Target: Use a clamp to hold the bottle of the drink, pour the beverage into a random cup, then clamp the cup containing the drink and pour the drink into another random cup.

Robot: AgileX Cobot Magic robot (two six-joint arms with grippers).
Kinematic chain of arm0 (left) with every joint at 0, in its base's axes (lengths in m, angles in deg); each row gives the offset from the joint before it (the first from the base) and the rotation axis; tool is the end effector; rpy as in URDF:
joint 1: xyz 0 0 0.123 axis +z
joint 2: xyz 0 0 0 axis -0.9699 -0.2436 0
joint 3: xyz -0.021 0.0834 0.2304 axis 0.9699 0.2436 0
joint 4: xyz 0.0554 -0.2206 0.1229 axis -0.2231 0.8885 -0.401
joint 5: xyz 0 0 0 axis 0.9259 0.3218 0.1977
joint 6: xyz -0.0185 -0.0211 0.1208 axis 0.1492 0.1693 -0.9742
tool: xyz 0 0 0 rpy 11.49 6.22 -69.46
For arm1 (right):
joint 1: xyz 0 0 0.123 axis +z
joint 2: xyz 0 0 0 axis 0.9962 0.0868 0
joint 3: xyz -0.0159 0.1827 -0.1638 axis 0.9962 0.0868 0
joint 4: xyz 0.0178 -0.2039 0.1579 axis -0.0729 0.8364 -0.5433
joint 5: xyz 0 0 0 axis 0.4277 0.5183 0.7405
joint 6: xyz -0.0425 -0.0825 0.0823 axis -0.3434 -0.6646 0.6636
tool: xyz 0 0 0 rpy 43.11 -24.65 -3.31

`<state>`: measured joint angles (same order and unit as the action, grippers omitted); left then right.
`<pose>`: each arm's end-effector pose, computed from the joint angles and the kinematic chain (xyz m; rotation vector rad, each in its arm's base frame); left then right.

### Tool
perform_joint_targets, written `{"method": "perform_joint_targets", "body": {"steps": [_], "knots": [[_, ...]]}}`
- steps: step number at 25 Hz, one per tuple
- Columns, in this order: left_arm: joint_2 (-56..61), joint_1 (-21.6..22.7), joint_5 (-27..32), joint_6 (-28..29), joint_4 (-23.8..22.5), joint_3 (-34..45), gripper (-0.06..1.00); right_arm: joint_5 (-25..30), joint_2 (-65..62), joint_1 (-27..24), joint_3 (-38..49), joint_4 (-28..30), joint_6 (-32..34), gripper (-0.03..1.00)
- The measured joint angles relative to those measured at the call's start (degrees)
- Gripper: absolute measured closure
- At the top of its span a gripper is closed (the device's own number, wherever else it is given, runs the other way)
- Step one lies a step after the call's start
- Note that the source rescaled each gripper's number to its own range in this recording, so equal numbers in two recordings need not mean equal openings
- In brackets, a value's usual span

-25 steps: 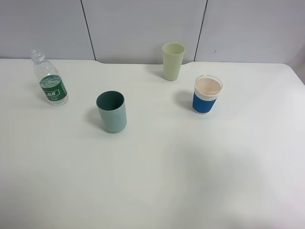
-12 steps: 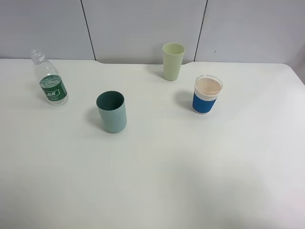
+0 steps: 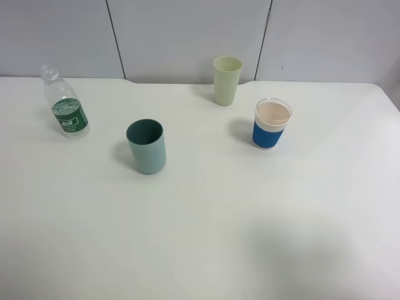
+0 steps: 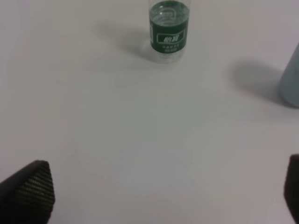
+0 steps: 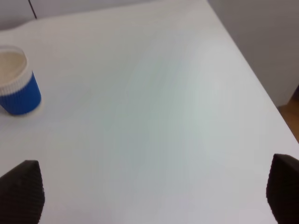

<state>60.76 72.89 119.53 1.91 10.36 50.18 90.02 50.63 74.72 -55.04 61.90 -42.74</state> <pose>0.0696 0.0002 0.2690 0.0198 2.0209 -0.0095 0.0597 -0.0108 0.2801 0.1694 2.0151 -0.1218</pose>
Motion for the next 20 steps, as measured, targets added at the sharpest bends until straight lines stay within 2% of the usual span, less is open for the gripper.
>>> {"method": "perform_joint_targets", "body": {"steps": [3,9,20], "knots": [[0.0,0.0,0.0,0.0,0.0,0.0,-0.06,-1.14,0.0,0.75,3.05,0.0,-2.77,-0.03],[0.0,0.0,0.0,0.0,0.0,0.0,-0.06,-1.88,0.0,0.79,3.12,0.0,-3.85,-0.03],[0.0,0.0,0.0,0.0,0.0,0.0,-0.06,-1.88,0.0,0.79,3.12,4.69,2.12,-0.03]]}}
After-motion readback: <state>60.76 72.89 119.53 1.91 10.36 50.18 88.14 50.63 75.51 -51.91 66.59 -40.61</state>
